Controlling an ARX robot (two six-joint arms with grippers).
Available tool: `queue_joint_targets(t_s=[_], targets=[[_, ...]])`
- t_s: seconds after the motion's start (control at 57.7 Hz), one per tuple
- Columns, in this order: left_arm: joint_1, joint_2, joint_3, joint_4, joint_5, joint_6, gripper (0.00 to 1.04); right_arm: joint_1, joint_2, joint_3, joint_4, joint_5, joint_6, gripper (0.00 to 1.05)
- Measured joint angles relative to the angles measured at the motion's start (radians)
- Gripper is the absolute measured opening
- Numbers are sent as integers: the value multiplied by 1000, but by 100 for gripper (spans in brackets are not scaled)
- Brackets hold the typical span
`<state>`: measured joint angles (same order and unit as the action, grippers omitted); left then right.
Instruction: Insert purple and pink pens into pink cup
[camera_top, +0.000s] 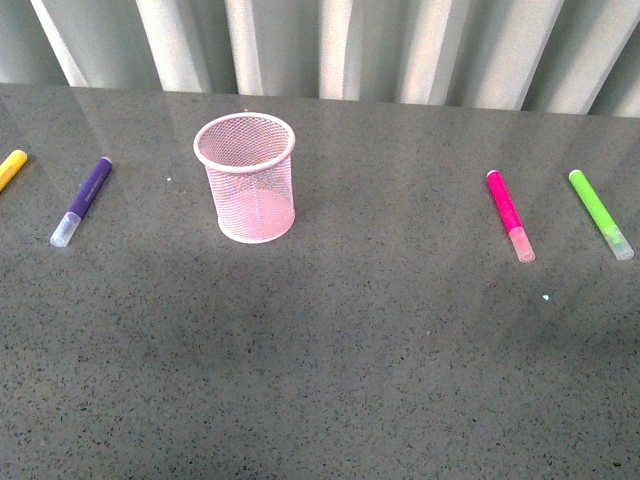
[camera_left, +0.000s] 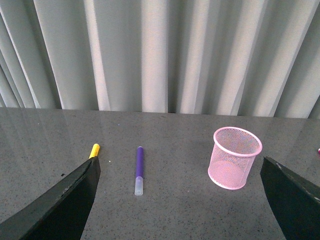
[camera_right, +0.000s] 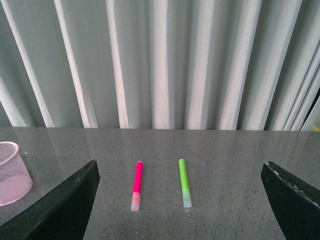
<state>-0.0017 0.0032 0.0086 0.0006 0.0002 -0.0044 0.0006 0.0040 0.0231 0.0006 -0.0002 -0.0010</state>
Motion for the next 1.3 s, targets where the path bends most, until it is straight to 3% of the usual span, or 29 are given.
queue_joint_targets(t_s=[1.299], targets=[[0, 0, 0, 0, 0, 0, 98, 0, 0, 0, 0, 0, 0, 98]])
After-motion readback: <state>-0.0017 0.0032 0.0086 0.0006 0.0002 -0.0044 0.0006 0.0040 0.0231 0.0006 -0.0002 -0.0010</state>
